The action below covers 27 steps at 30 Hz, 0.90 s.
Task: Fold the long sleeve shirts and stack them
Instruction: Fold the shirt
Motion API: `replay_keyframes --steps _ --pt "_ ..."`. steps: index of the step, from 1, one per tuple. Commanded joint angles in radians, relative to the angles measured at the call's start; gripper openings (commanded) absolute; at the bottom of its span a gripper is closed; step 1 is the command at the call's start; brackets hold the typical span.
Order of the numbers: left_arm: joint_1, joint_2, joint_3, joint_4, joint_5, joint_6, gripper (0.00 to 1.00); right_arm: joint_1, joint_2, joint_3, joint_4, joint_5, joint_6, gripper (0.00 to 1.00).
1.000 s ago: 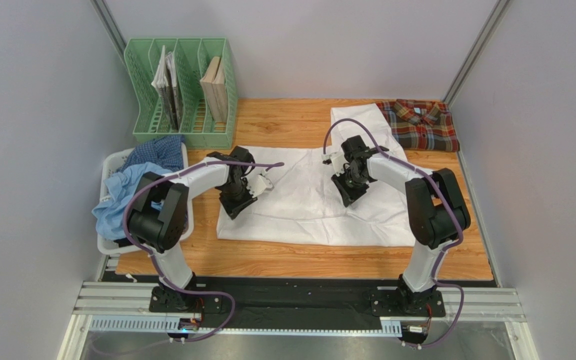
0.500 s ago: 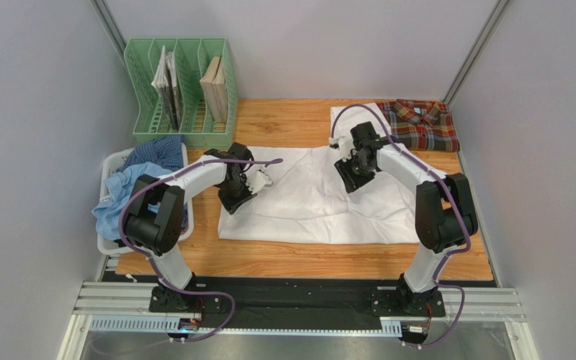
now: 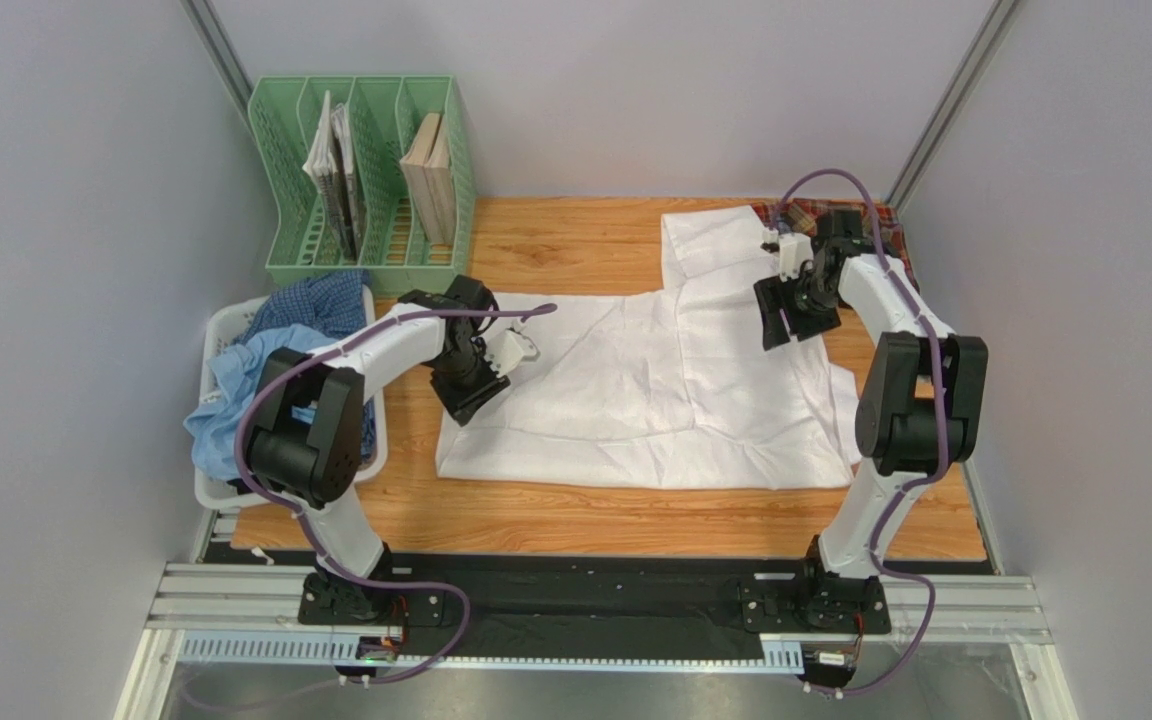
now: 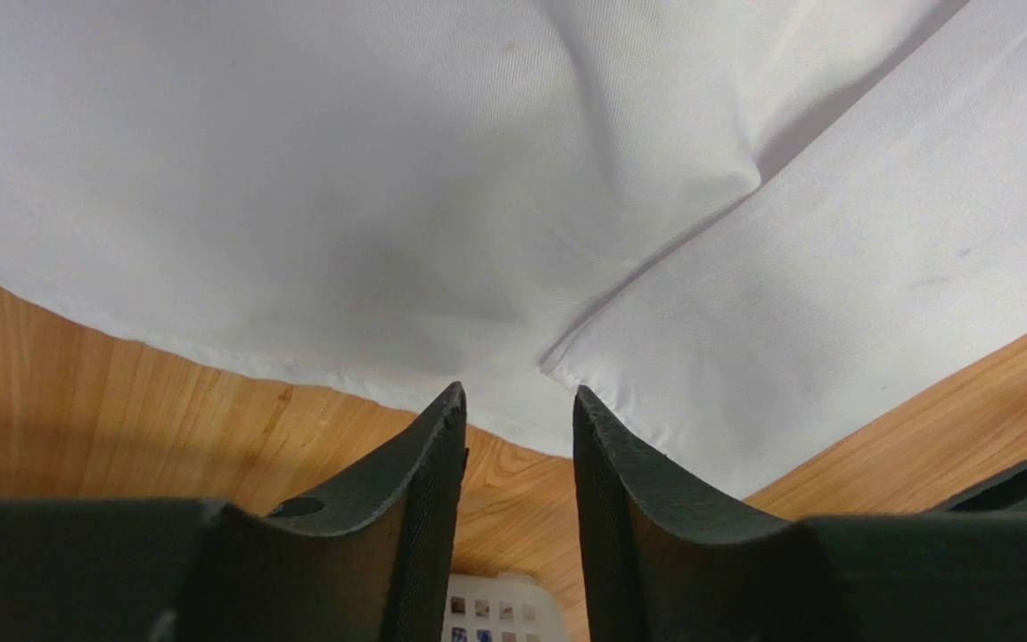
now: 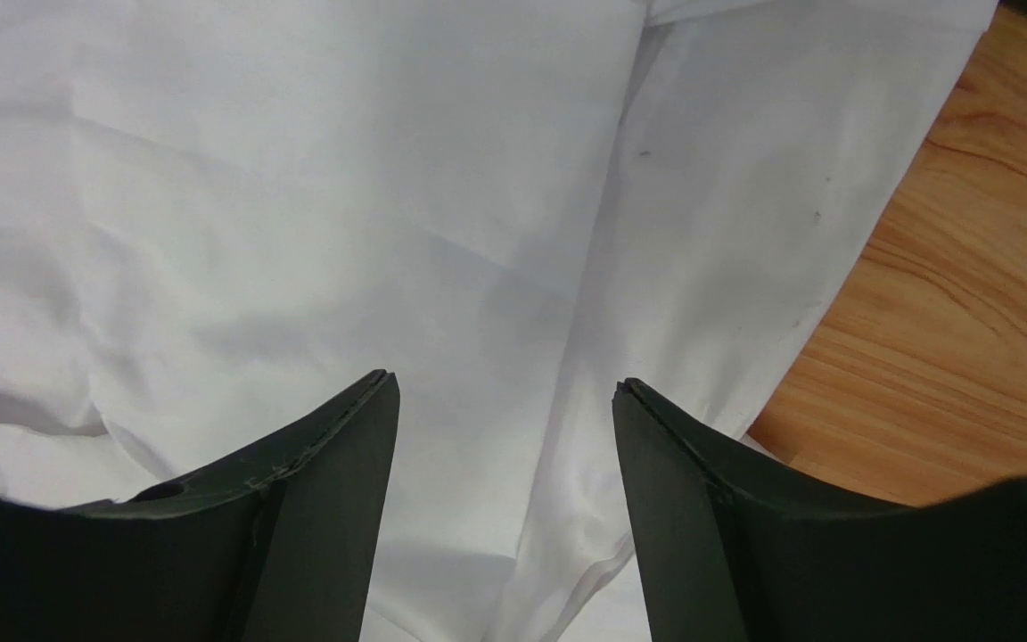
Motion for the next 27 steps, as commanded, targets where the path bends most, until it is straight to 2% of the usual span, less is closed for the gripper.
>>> replay_keyframes --steps 1,21,24,25,26,27 --pt "0.005 0.025 0.020 0.005 0.034 0.000 0.43 -0.036 0.055 0.016 -0.025 0.016 -0.061 0.64" --pt "0.005 0.081 -0.034 -0.010 0.085 0.020 0.46 -0.064 0.140 -0.032 -0.014 -0.008 -0.058 0.56" --pt "0.005 0.072 -0.040 -0.013 0.083 0.025 0.36 -0.067 0.140 -0.029 -0.016 -0.016 -0.055 0.44" --pt "0.005 0.062 -0.040 -0.015 0.082 0.023 0.24 -0.069 0.138 -0.027 -0.016 -0.021 -0.054 0.39" --pt "0.005 0.055 -0.037 -0.019 0.080 0.022 0.20 -0.070 0.137 -0.026 -0.016 -0.025 -0.052 0.31" --pt "0.005 0.046 -0.031 -0.024 0.088 0.014 0.18 -0.072 0.127 -0.027 -0.016 -0.028 -0.051 0.28"
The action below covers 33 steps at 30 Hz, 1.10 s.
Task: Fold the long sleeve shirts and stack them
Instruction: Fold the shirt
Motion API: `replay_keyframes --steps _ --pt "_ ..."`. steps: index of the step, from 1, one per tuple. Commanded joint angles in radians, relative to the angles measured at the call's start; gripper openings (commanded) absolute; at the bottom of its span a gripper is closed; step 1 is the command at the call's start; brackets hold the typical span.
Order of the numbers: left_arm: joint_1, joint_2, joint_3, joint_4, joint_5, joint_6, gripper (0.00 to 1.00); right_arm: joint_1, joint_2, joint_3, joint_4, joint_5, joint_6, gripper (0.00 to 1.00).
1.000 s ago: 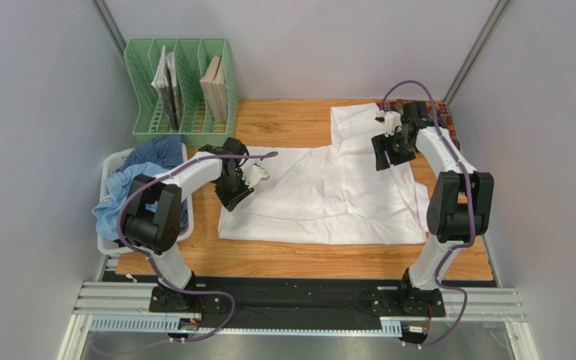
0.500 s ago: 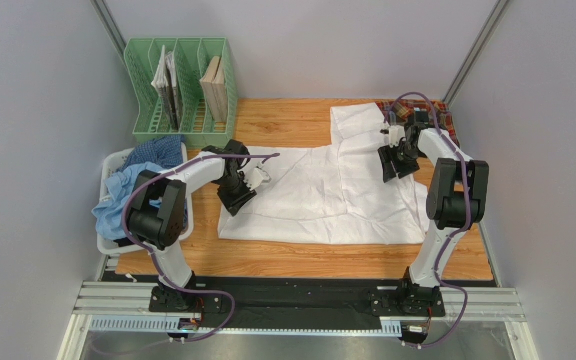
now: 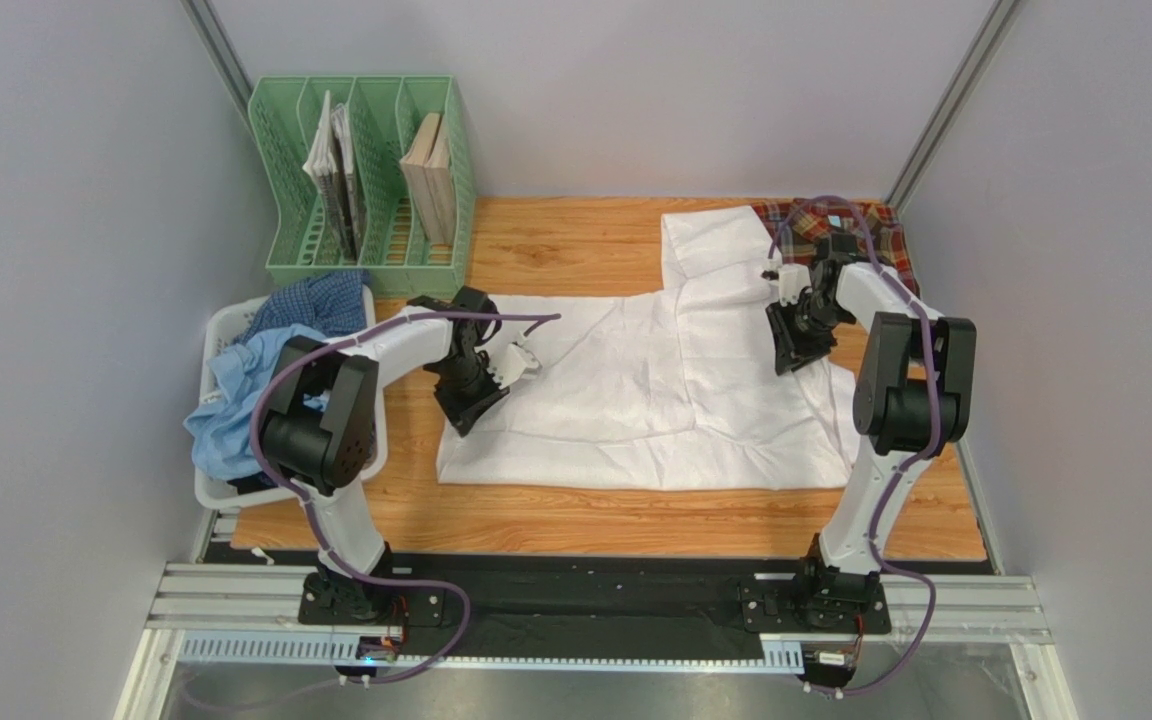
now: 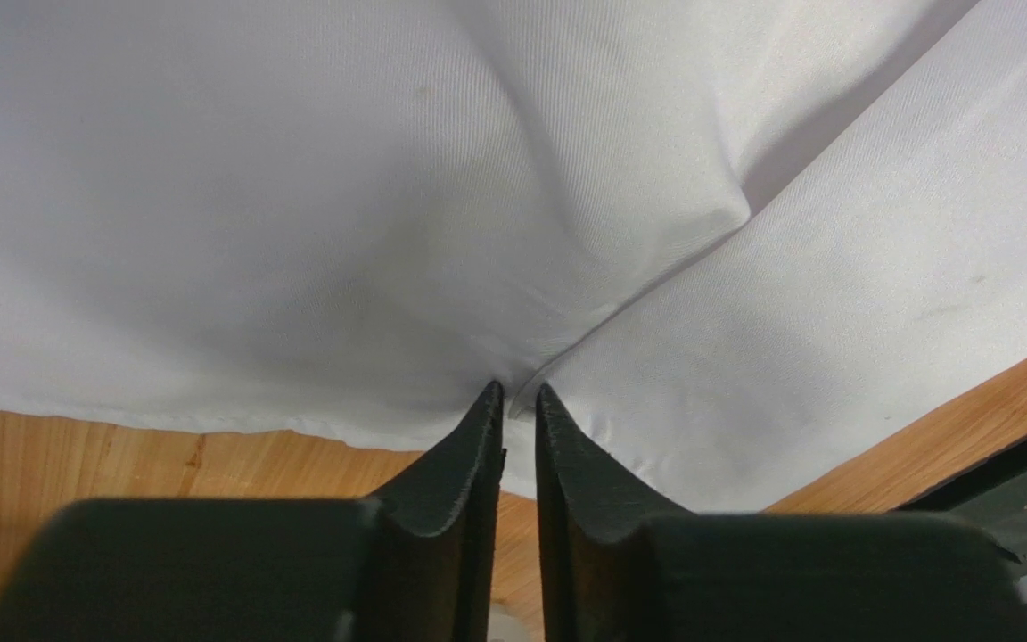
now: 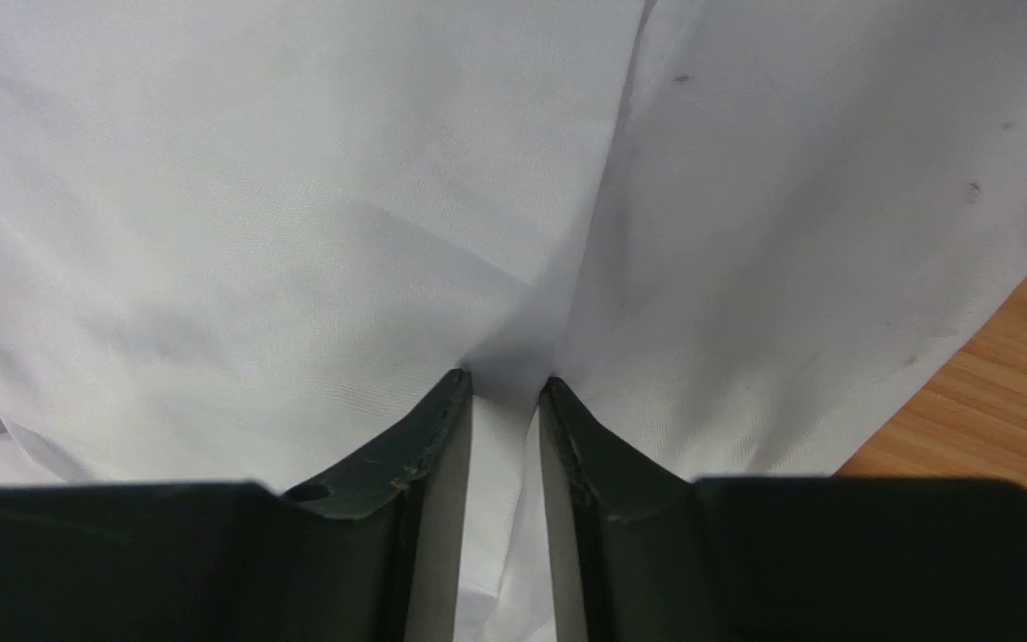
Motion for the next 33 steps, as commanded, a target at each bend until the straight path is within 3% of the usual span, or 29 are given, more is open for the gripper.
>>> replay_keyframes --steps 1,3,7,11,12,13,15,17,20,21,29,33 --pt "0.005 -0.045 -0.008 -0.031 0.042 0.002 0.13 -0.011 -0.013 0.012 0.005 -0.032 -0.005 0.24" --pt "0.005 -0.073 0.006 -0.045 0.050 -0.004 0.10 -0.012 -0.027 0.013 0.000 -0.038 -0.006 0.10" --pt "0.005 -0.102 0.025 -0.077 0.047 -0.001 0.05 -0.015 -0.044 0.019 -0.004 -0.051 -0.005 0.00" --pt "0.005 -0.126 0.029 -0.074 0.013 -0.011 0.05 -0.021 -0.067 0.025 -0.004 -0.064 -0.001 0.00" --pt "0.005 -0.132 0.031 -0.066 0.002 -0.017 0.14 -0.021 -0.068 0.033 -0.007 -0.067 0.000 0.00" --pt "0.005 -0.134 0.034 -0.065 -0.002 -0.018 0.19 -0.023 -0.065 0.047 -0.028 -0.074 -0.006 0.03" --pt "0.005 -0.145 0.044 -0.065 0.002 -0.023 0.34 -0.023 -0.067 0.096 -0.055 -0.089 -0.015 0.31" --pt "0.005 -0.159 0.054 -0.062 0.016 -0.032 0.41 -0.025 -0.091 0.119 -0.062 -0.130 -0.021 0.64" --pt "0.005 -0.188 0.086 -0.071 0.077 -0.038 0.55 -0.023 -0.085 0.224 -0.056 -0.187 0.009 0.81" --pt "0.005 -0.200 0.103 -0.074 0.091 -0.038 0.62 -0.025 -0.070 0.302 -0.055 -0.201 0.024 0.81" --pt "0.005 -0.202 0.190 -0.109 0.168 -0.063 0.65 -0.025 0.215 0.749 0.002 -0.317 0.293 0.80" --pt "0.005 -0.208 0.201 -0.120 0.159 -0.055 0.65 -0.023 0.323 0.838 -0.018 -0.317 0.338 0.81"
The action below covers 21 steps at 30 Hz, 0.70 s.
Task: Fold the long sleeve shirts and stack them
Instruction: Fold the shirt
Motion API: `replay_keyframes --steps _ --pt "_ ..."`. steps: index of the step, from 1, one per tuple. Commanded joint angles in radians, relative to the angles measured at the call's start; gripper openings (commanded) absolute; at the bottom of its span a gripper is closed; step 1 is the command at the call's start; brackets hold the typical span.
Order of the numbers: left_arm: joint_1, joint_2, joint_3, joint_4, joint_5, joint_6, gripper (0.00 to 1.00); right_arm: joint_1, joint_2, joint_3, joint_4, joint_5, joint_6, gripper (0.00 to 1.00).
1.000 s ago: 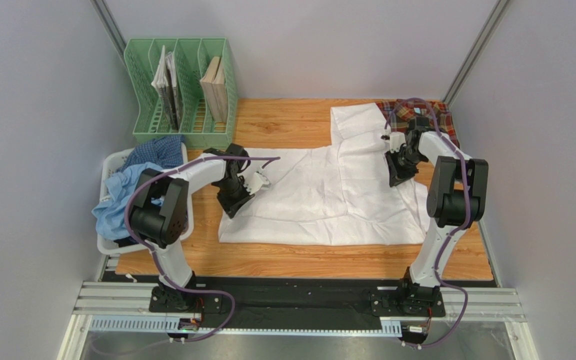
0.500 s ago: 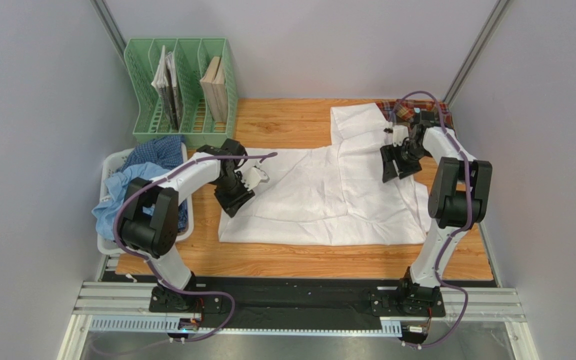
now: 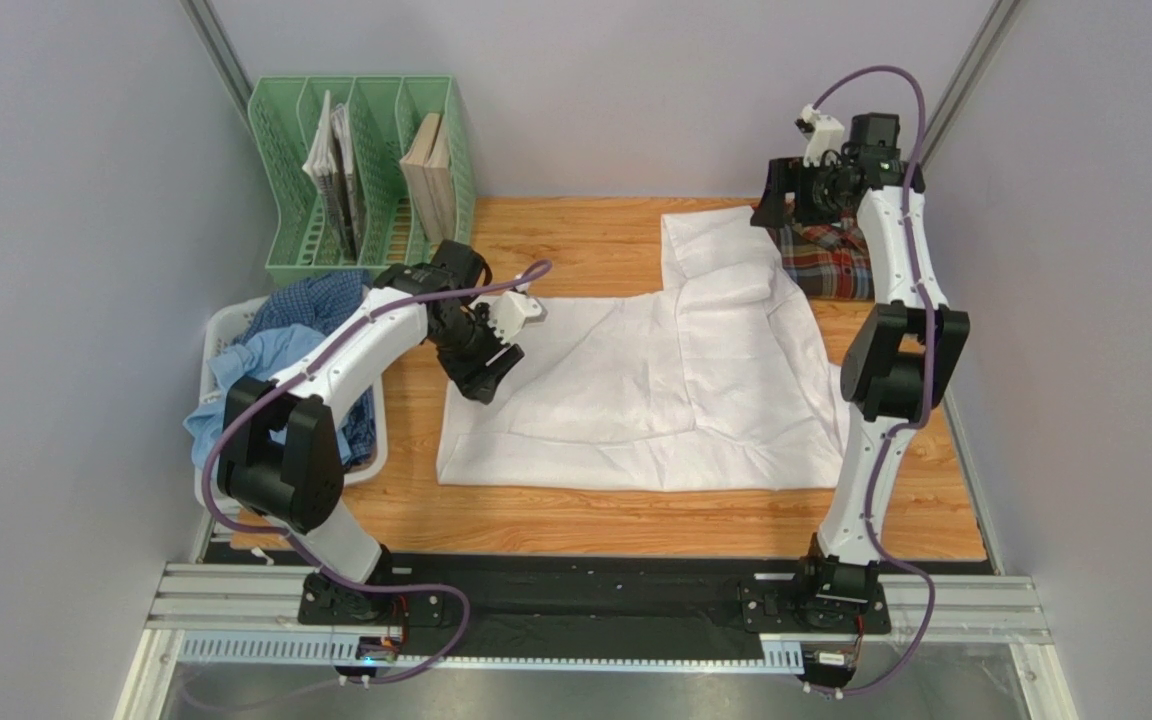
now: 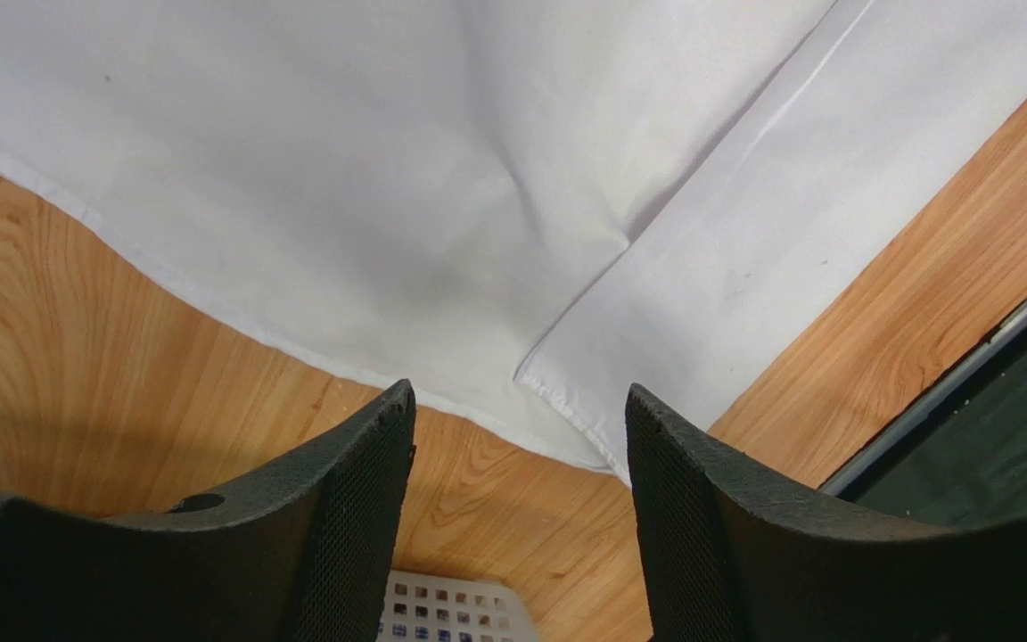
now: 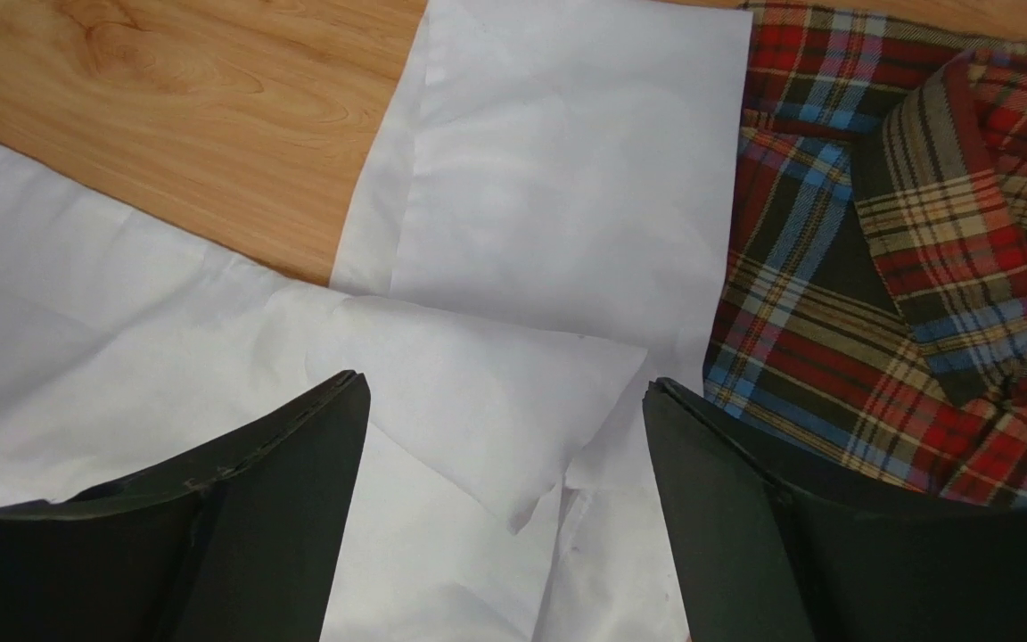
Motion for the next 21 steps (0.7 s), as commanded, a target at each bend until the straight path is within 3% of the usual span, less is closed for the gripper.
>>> replay_keyframes --steps 1,9,12,13,19,21 --pt "0.005 -0.035 0.031 -0.031 0.029 -0.008 0.66 0.000 0.112 0.048 -0.013 -0.037 0.108 0.81" --pt "0.005 -0.033 0.031 -0.020 0.014 -0.014 0.67 0.016 0.082 -0.186 0.042 -0.022 0.108 0.77" --pt "0.005 -0.033 0.030 -0.018 0.009 -0.016 0.67 0.017 0.060 -0.208 0.044 -0.058 0.109 0.60" --pt "0.005 -0.035 0.030 -0.018 0.009 -0.016 0.67 0.017 0.050 -0.213 0.044 -0.068 0.108 0.48" --pt "0.005 -0.056 0.021 -0.012 -0.009 -0.023 0.68 0.037 -0.151 -0.363 0.094 -0.160 0.036 0.05" --pt "0.007 -0.073 0.014 -0.006 -0.017 -0.034 0.68 0.068 -0.252 -0.420 0.088 -0.178 -0.014 0.01"
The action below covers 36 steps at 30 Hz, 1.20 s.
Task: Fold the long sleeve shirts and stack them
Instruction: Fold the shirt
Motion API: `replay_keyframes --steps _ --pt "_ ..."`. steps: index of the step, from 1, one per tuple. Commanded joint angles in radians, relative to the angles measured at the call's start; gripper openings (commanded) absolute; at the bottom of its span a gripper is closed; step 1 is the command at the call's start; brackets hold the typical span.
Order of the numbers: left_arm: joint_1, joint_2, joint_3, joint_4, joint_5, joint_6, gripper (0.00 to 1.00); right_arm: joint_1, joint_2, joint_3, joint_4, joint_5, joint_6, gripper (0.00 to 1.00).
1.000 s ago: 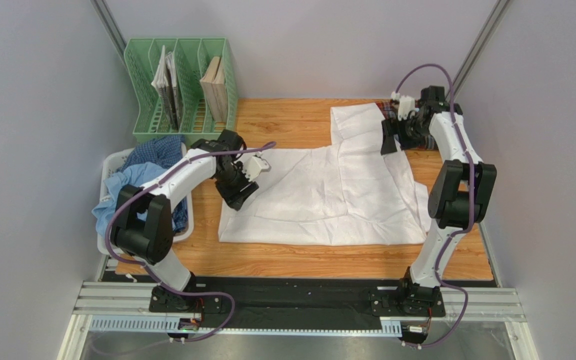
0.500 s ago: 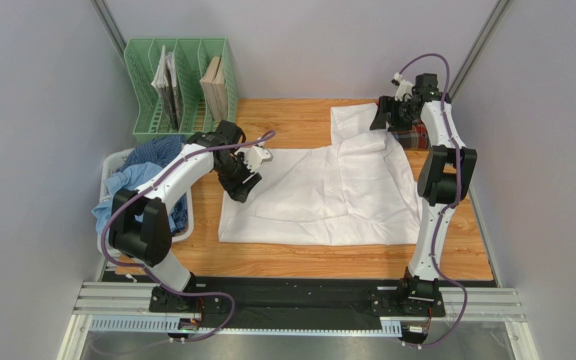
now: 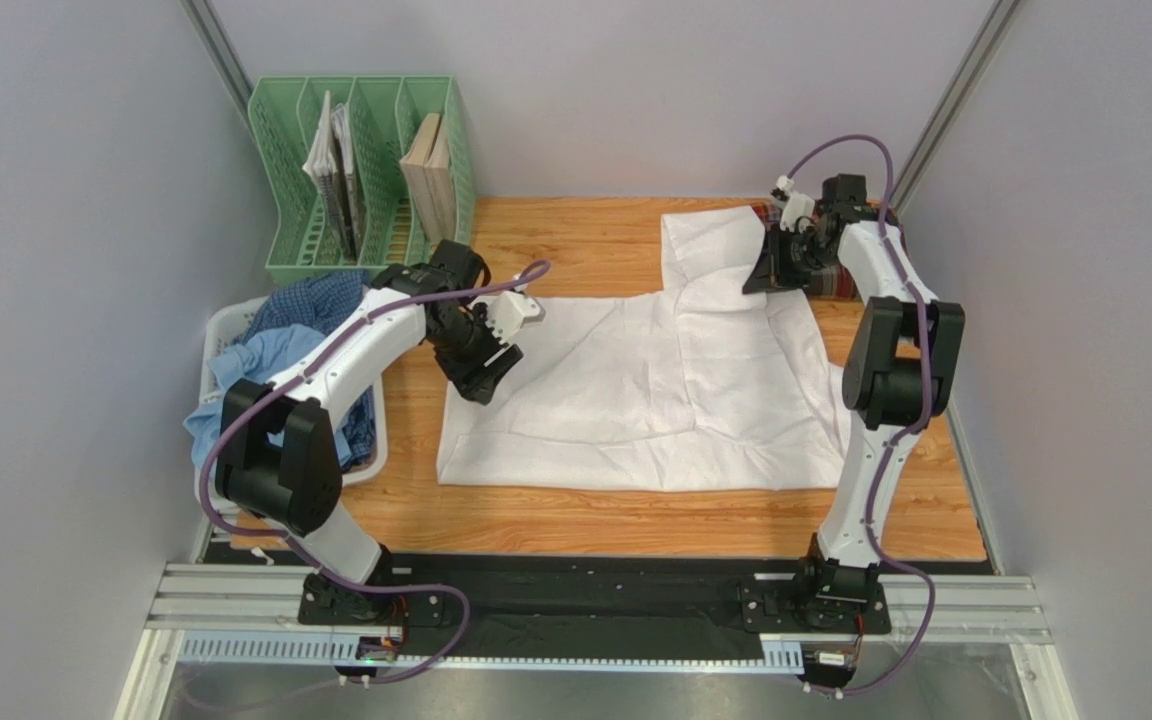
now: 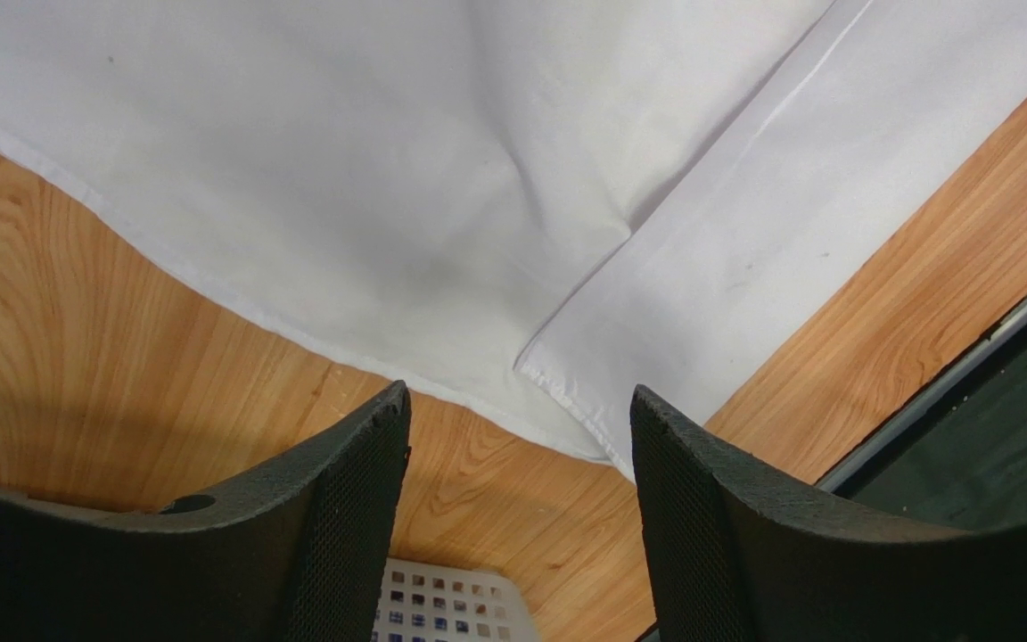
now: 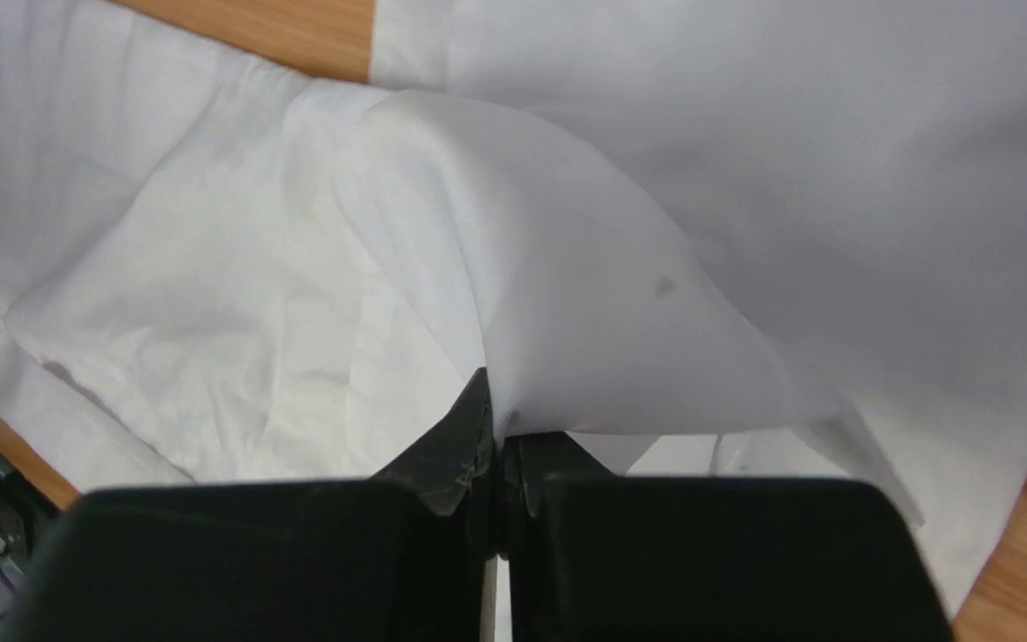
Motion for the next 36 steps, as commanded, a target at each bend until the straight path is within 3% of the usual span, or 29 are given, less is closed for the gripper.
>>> replay_keyframes --steps 1,6,9,10,12,15,16,19,24,30,36 --pt "0.008 -0.071 0.010 0.013 -0.008 -0.032 0.68 0.060 -0.272 -0.145 0.041 -0.091 -0.108 0.00" --pt "0.063 -0.113 -0.006 0.020 0.087 -0.097 0.70 0.259 -0.483 -0.399 0.042 0.092 -0.213 0.02" --pt "0.114 -0.124 -0.019 0.029 0.175 -0.149 0.71 0.407 -0.573 -0.563 0.078 0.226 -0.223 0.15" --pt "0.125 -0.125 -0.025 0.031 0.196 -0.156 0.71 0.450 -0.586 -0.604 0.084 0.257 -0.233 0.25" --pt "0.155 -0.131 -0.045 0.037 0.239 -0.169 0.71 0.580 -0.614 -0.682 0.076 0.332 -0.249 0.30" --pt "0.188 -0.139 -0.075 0.048 0.264 -0.175 0.71 0.721 -0.680 -0.750 0.044 0.352 -0.286 0.44" --pt "0.194 -0.139 -0.081 0.049 0.272 -0.175 0.71 0.741 -0.704 -0.756 0.033 0.337 -0.294 0.59" --pt "0.201 -0.131 -0.087 0.049 0.290 -0.167 0.71 0.737 -0.767 -0.724 -0.016 0.266 -0.311 0.76" --pt "0.201 -0.131 -0.084 0.089 0.354 -0.190 0.70 0.580 -0.749 -0.611 -0.033 0.190 -0.244 0.73" --pt "0.201 -0.142 -0.070 0.128 0.344 -0.229 0.70 0.464 -0.501 -0.500 -0.056 0.179 -0.093 0.59" --pt "0.201 -0.179 -0.091 0.148 0.312 -0.233 0.70 0.444 -0.364 -0.499 0.009 0.192 0.005 0.63"
